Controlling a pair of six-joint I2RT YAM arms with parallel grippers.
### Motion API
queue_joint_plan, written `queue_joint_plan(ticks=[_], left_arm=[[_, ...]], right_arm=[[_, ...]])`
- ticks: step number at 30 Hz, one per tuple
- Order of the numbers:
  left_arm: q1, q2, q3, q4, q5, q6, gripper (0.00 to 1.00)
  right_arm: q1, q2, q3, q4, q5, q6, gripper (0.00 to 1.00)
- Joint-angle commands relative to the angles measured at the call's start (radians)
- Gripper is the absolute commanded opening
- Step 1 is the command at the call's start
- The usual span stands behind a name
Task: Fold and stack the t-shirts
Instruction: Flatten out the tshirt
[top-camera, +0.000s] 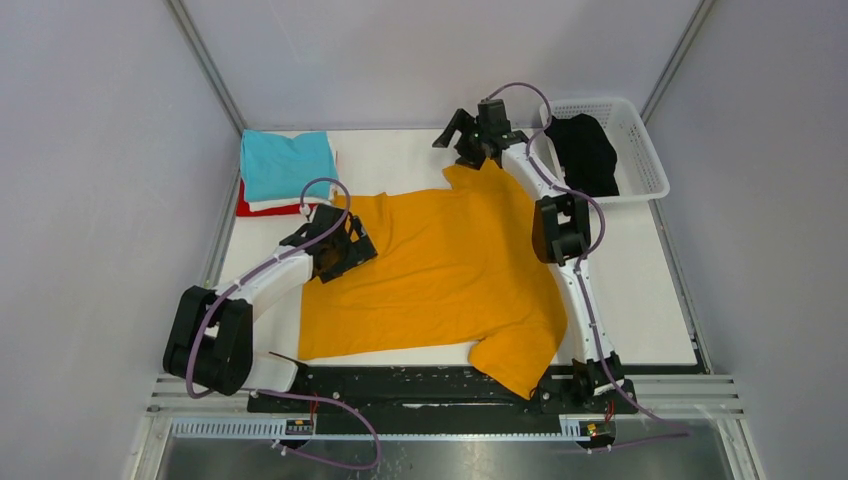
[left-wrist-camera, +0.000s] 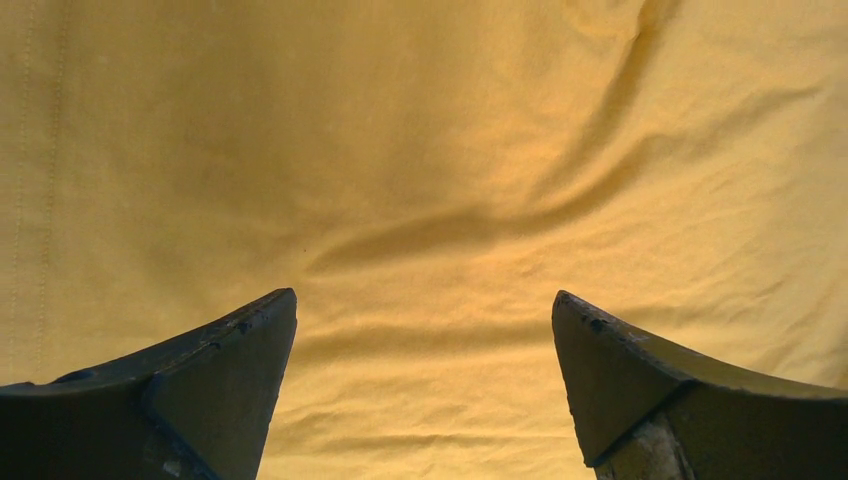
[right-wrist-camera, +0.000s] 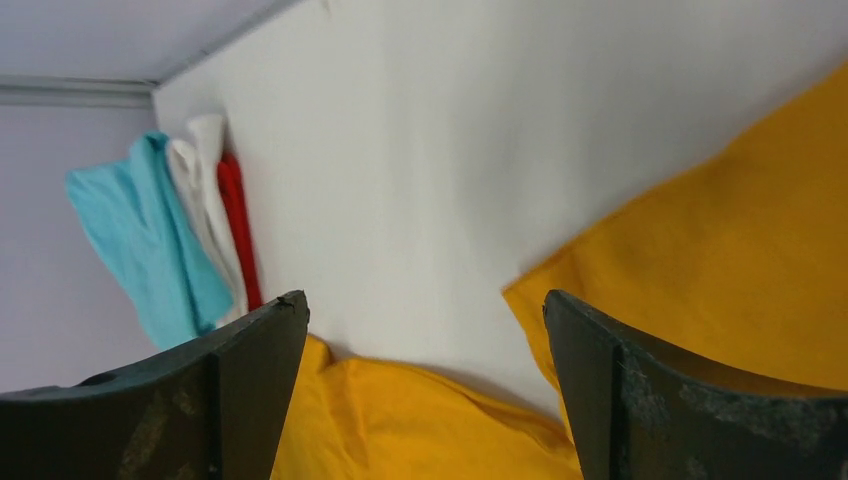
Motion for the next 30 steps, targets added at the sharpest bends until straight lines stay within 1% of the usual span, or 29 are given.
queue_joint_plan(ticks=[1,5,7,9,12,14,21,26,30], left_arm=[[0.0,-0.067,0.021,0.0,-0.036,0.002,0.99],[0.0,-0.093,0.044,-0.001,-0.051,-0.001,0.99],[0.0,-0.085,0.067,0.007,-0.065,-0.005,0.99],[0.005,-0.048,0.102,0.019,-0.062,-0.004,0.99],[0.017,0.03,0.16,0.043,-0.034,0.0,0.99],[0.027,0.093,0.197,0.056,-0.022,-0.003,0.99],[0.058,0.312,0.332,0.092,0.029,-0.005,0.99],[0.064,0.464,0.445,0.063,0.039,-0.014,0.99],[0.074,0.573,0.534,0.052,0.057,-0.081,0.99]], right_arm=[[0.001,-0.209,-0.179,-0.055,0.073,-0.139,0.97],[0.002,-0.403,-0.411,-0.116,0.126,-0.282,0.99],[0.002,-0.51,-0.612,-0.082,0.154,-0.303,1.0],[0.002,-0.601,-0.786,-0.04,0.181,-0.315,1.0],[0.001,-0.686,-0.936,-0.032,0.206,-0.334,0.99],[-0.008,-0.702,-0.992,-0.027,0.203,-0.335,0.99],[-0.063,-0.689,-1.098,-0.006,0.157,-0.277,1.0],[-0.129,-0.71,-1.192,0.033,0.154,-0.201,0.99],[-0.164,-0.73,-1.261,0.111,0.096,-0.148,1.0]])
